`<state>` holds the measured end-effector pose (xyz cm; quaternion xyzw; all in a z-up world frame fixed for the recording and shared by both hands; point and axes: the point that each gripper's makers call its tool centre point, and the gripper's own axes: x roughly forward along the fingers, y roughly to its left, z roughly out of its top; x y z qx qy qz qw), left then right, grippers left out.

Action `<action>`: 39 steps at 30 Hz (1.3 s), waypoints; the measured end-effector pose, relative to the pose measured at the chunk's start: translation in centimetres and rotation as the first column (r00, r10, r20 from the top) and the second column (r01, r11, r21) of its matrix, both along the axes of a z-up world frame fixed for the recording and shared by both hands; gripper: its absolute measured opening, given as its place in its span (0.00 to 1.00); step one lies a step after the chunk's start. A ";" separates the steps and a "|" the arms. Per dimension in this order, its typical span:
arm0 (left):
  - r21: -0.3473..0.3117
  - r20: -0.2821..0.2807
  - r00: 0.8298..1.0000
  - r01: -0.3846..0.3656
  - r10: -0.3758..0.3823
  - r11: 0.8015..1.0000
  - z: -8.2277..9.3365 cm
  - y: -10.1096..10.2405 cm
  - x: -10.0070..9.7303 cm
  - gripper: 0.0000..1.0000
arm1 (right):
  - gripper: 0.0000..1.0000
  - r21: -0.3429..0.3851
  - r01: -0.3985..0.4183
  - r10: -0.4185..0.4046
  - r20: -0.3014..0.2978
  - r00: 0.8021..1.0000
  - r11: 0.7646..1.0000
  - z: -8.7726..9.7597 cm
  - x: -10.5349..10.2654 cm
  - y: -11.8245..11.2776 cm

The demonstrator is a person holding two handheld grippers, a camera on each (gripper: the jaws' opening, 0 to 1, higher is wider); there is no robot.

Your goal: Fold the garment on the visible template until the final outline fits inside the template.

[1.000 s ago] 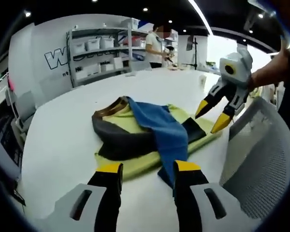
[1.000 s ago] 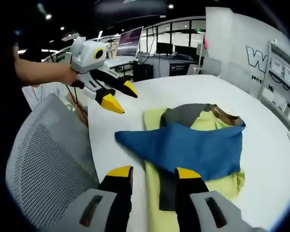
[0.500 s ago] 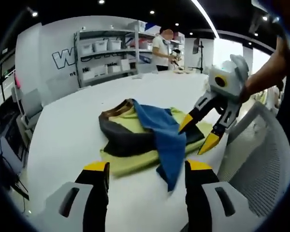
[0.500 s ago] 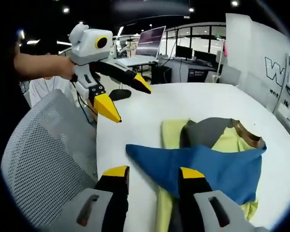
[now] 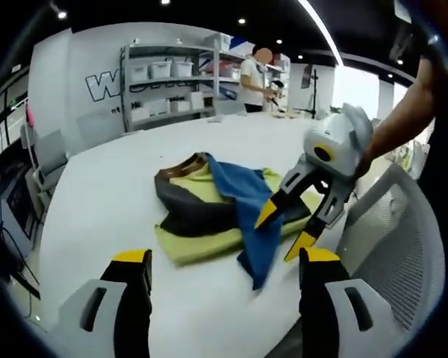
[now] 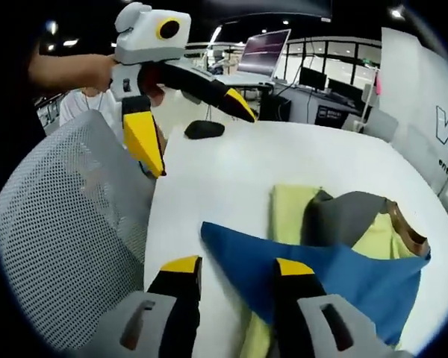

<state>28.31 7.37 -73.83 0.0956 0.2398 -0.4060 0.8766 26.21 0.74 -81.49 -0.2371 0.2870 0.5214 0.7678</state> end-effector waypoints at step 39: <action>0.002 -0.010 0.999 -0.034 0.034 0.999 -0.4 1.1 -0.1 0.80 | 0.00 -0.033 -0.051 0.050 -0.035 0.998 0.998 -2.5 -0.2 0.9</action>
